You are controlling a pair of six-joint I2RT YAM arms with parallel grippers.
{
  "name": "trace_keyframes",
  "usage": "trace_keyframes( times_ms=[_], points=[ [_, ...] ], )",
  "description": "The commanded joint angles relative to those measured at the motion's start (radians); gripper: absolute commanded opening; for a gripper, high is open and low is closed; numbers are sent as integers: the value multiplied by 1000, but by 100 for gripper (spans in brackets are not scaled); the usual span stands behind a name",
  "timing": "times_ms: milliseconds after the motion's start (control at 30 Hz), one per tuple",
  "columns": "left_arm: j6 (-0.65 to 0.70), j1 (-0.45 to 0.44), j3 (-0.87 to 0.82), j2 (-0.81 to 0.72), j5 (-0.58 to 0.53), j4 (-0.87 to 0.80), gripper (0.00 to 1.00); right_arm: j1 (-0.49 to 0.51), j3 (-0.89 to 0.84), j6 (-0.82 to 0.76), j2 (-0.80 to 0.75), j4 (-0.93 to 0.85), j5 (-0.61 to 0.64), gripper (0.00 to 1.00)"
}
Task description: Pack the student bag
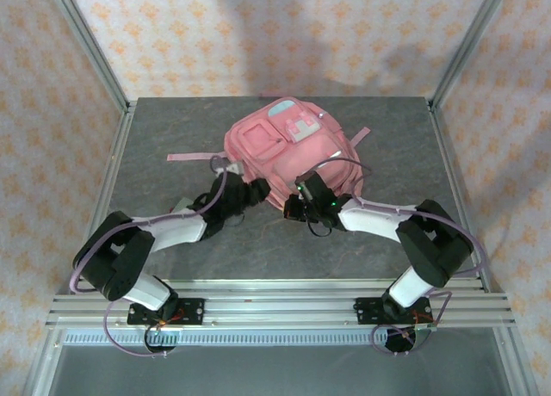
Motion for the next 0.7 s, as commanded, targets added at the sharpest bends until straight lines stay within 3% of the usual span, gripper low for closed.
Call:
trace_keyframes(
  times_ms=[0,233,333,367,500,533,667],
  points=[
    [-86,-36,-21,31,-3,132,55,2,33,-10,10,54,-11,0],
    [-83,-51,48,147,-27,187,56,4,39,-13,11,43,-18,0],
    [-76,-51,81,189,-38,181,52,11,48,-25,7,19,-20,0],
    [-74,-51,91,205,-43,177,47,12,54,-31,5,5,-21,0],
    [-74,-36,117,247,-34,177,5,14,76,-52,-9,-89,10,0],
    [-75,-31,114,249,-28,182,0,13,78,-58,-17,-115,22,0],
    [-67,-1,81,225,-13,193,0,-20,66,-75,-84,-249,93,0]
  ],
)
